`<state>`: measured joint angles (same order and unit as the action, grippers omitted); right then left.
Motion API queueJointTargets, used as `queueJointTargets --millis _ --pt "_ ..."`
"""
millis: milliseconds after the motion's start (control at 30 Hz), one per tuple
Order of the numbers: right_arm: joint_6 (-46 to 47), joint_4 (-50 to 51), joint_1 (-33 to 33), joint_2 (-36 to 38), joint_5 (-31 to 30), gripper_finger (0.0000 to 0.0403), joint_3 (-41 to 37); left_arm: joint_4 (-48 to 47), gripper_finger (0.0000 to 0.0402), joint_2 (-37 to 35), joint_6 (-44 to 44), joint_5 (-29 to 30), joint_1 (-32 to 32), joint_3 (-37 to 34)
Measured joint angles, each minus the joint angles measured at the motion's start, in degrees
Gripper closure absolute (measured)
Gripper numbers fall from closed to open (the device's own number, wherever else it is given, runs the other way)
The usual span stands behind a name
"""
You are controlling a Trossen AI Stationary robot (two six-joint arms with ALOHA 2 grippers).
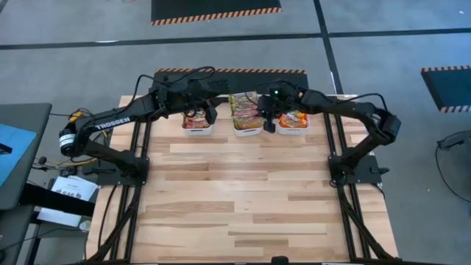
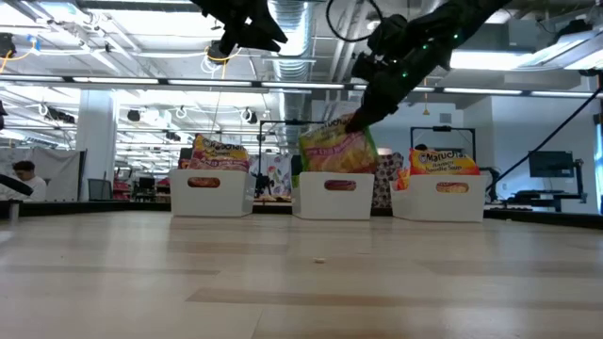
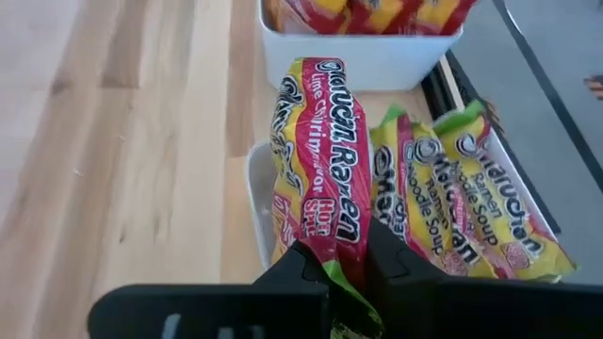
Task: Sort Maruchan noodles
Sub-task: Put the green noodle pack into the middle white bin
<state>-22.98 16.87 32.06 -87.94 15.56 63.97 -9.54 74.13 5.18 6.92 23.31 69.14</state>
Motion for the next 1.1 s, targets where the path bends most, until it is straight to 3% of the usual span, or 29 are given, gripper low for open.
queueJointTargets --millis 367,667,833,1100 --pt "0.2 1.7 -0.3 -7.3 -1.2 0.0376 6.2 -0.1 0.027 0.0 -0.4 0.0 0.0 0.0" --pt "0.6 4.8 -2.4 -9.8 -5.8 0.0372 7.3 -3.0 0.027 0.0 -0.4 0.0 0.0 0.0" --pt "2.6 6.1 -2.9 -9.8 -9.0 0.035 7.3 -3.6 0.027 0.0 -1.4 0.0 0.0 0.0" --pt "5.3 10.6 -2.8 -9.8 -9.5 0.0287 7.3 -3.6 0.027 0.0 -3.0 0.0 0.0 0.0"
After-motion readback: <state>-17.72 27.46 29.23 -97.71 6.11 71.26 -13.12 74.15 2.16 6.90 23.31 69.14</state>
